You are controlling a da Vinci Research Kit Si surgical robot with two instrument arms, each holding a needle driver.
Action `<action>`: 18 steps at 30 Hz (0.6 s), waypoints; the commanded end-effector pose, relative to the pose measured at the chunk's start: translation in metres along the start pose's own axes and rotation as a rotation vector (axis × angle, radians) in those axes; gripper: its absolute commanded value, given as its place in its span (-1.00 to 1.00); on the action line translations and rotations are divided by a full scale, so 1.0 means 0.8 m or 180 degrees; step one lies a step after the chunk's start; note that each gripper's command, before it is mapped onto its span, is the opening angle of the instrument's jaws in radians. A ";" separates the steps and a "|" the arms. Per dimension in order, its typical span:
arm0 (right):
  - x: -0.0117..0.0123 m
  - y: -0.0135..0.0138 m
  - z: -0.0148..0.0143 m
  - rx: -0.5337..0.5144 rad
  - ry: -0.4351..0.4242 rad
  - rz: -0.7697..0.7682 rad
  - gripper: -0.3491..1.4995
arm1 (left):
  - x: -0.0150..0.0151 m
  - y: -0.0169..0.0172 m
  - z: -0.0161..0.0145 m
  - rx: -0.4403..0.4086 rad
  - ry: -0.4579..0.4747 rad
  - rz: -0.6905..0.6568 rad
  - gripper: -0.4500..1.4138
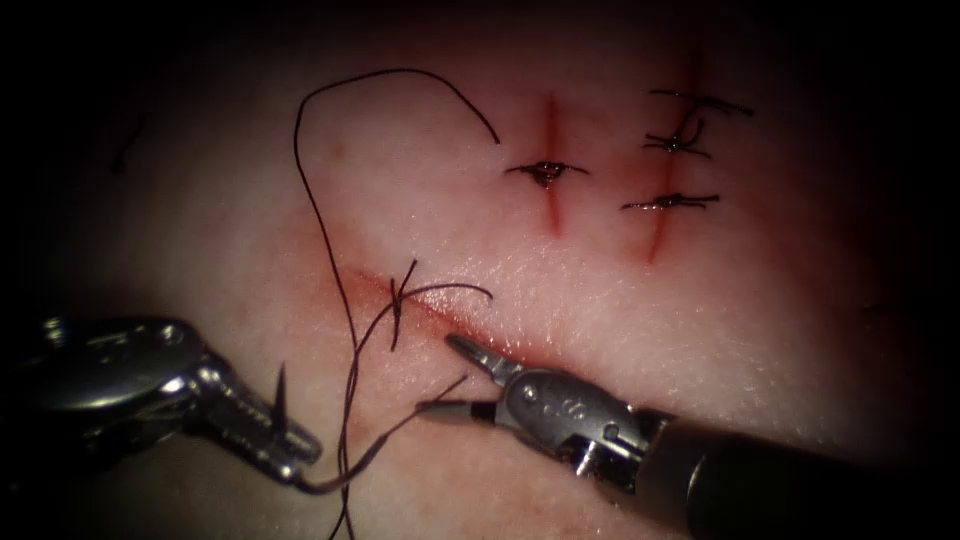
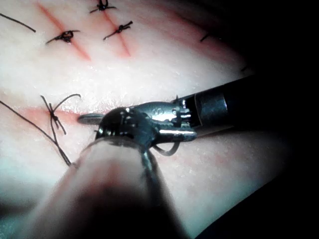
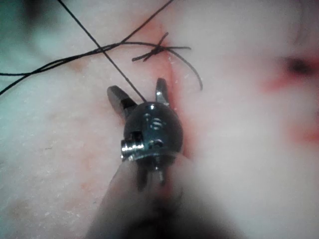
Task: Wound Closure
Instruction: Pull the needle through the tissue with the left grasper, then use the right tool to pull the full length of suture through the stitch except for a short suture tail.
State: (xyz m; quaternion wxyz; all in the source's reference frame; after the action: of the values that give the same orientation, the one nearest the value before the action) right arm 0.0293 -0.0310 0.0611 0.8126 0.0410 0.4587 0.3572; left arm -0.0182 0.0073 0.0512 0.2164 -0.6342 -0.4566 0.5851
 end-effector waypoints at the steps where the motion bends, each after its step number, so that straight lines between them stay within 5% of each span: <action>1: 0.0005 -0.0006 0.0006 0.0021 0.0006 -0.0020 0.34 | -0.0006 -0.0004 0.0003 0.0081 -0.0007 0.0093 -1.00; 7: 0.0004 -0.0007 -0.0008 0.0051 -0.0023 -0.0026 0.14 | -0.0021 -0.0003 -0.0006 0.0690 -0.0216 0.1222 -1.00; 9: 0.0005 -0.0007 -0.0005 0.0043 -0.0023 -0.0023 0.13 | -0.0024 -0.0001 -0.0004 0.0698 -0.0252 0.1384 -1.00; 11: 0.0006 -0.0008 -0.0002 0.0037 -0.0033 -0.0022 -0.07 | -0.0024 0.0001 -0.0002 0.0713 -0.0250 0.1589 -1.00; 13: 0.0005 -0.0008 -0.0003 0.0043 -0.0060 -0.0027 -0.96 | -0.0023 0.0004 -0.0003 0.0729 -0.0280 0.1695 -1.00; 18: 0.0004 -0.0010 -0.0019 -0.0509 -0.0257 0.0067 -1.00 | -0.0030 0.0003 -0.0002 0.0780 -0.0294 0.1855 -1.00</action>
State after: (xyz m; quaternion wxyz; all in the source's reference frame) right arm 0.0277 -0.0320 0.0594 0.8281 -0.0022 0.3947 0.3982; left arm -0.0172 0.0054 0.0519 0.0898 -0.6816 -0.1881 0.7014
